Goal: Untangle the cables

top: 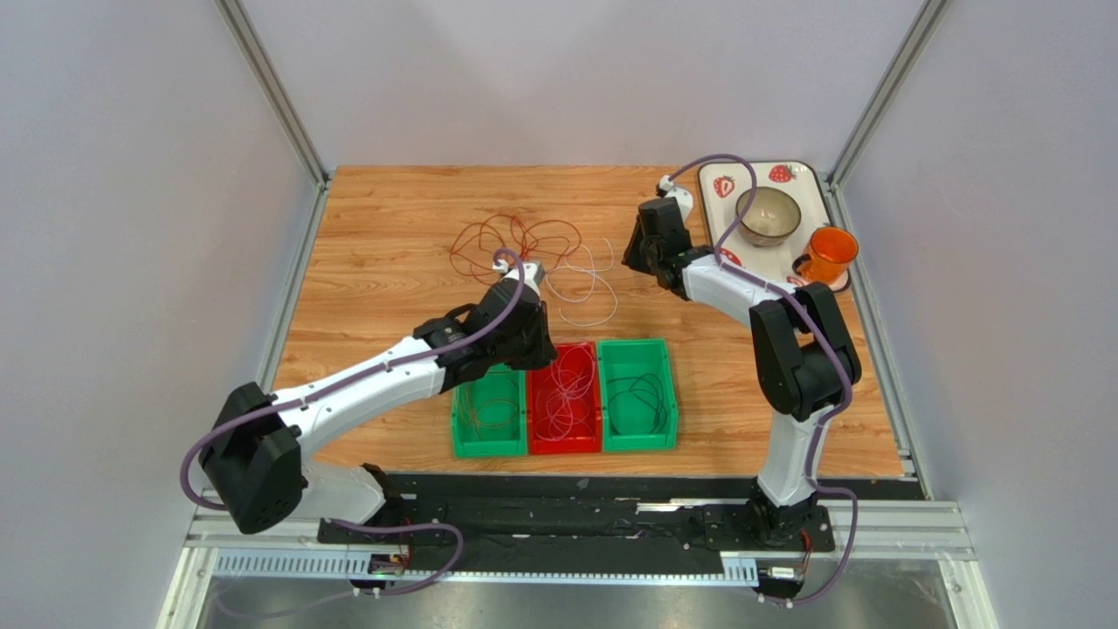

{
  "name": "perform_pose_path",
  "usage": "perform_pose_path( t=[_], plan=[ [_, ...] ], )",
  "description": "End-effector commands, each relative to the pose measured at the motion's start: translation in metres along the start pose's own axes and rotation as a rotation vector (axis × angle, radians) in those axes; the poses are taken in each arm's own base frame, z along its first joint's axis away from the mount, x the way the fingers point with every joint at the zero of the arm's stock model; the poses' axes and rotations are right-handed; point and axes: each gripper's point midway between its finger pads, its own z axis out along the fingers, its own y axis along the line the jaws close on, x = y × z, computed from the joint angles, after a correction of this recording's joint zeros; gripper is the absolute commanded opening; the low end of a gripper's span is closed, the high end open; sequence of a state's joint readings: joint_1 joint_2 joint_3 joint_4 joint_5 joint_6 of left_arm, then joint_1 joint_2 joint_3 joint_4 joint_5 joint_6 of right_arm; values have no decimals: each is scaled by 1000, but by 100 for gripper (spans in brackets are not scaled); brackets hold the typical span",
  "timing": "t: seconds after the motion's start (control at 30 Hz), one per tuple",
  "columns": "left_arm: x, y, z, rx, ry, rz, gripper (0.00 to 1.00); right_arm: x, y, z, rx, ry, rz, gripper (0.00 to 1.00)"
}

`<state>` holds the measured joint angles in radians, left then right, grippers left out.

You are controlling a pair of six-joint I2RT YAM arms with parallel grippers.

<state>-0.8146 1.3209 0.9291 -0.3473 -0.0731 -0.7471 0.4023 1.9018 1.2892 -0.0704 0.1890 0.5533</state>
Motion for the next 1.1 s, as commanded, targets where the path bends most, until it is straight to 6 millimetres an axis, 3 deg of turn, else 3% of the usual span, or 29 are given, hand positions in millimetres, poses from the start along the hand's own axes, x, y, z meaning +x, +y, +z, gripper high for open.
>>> perform_pose_path(
  t=[0.0, 0.23, 0.3, 0.6, 1.03, 1.07],
  plan=[
    [3, 4, 4, -85, 23, -19, 0, -22, 8, -8, -22, -50, 25, 26],
    [13, 17, 13, -176, 84, 4, 0, -21, 7, -8, -20, -46, 27, 26],
    [20, 30, 14, -256, 114, 16, 0, -21, 7, -8, -20, -46, 25, 26],
    [12, 49, 4, -444, 106, 85, 0, -21, 5, -6, -11, -40, 30, 26],
    [26, 41, 27, -445, 178, 112, 0, -20, 4, -5, -7, -31, 32, 25],
    [26, 39, 26, -439, 178, 116, 5, -20, 4, -5, -6, -31, 33, 25]
  ],
)
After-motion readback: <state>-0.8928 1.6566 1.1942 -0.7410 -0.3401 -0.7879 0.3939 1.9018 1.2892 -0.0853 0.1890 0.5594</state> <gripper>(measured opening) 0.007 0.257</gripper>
